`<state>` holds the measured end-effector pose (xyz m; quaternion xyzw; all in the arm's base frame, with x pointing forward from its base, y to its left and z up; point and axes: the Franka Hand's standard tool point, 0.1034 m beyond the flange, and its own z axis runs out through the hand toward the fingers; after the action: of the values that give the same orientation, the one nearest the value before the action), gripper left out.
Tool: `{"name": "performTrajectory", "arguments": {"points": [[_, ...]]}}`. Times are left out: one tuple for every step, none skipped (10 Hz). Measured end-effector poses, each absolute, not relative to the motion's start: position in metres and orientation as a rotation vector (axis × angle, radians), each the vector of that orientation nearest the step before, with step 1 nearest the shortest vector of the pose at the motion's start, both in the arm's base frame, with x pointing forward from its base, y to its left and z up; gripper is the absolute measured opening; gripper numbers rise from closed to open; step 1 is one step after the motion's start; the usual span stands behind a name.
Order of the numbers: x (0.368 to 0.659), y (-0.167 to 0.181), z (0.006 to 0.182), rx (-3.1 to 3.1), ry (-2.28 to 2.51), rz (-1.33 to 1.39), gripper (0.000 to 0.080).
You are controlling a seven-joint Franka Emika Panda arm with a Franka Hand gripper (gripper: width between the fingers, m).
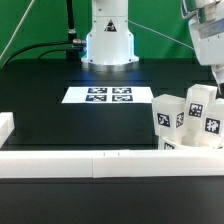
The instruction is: Assemble stool
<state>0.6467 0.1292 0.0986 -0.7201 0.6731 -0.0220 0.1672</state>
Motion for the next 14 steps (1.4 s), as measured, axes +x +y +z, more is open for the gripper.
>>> {"name": "performTrajectory", "arguments": {"points": [[0.647,0.129,0.099,-2.196,1.78,-0.093,0.0649],[0.651,0.13,0.103,-2.419,1.525,-0.149,0.0649],[0.654,0.129,0.106,-2.575,1.271,-0.198,0.0649],[0.655,0.129,0.106,-2.688,1.048,-0.23,0.0649],[0.654,0.128,0.104,-2.76,0.864,-0.246,0.0649],[0.655,0.127,0.105,-2.768,0.841,-0.255,0.0649],[0.655,0.126,0.105,-2.795,0.77,-0.267,0.0649],[0.656,0.124,0.105,-2.839,0.654,-0.283,0.0649],[0.655,0.121,0.105,-2.913,0.43,-0.283,0.0649],[0.658,0.116,0.107,-2.979,0.125,-0.265,0.0649],[0.661,0.11,0.104,-2.993,-0.176,-0.241,0.0649],[0.661,0.112,0.098,-2.987,-0.356,-0.176,0.0649],[0.662,0.117,0.099,-2.99,-0.458,-0.198,0.0649],[0.662,0.113,0.099,-2.981,-0.55,-0.204,0.0649]]}}
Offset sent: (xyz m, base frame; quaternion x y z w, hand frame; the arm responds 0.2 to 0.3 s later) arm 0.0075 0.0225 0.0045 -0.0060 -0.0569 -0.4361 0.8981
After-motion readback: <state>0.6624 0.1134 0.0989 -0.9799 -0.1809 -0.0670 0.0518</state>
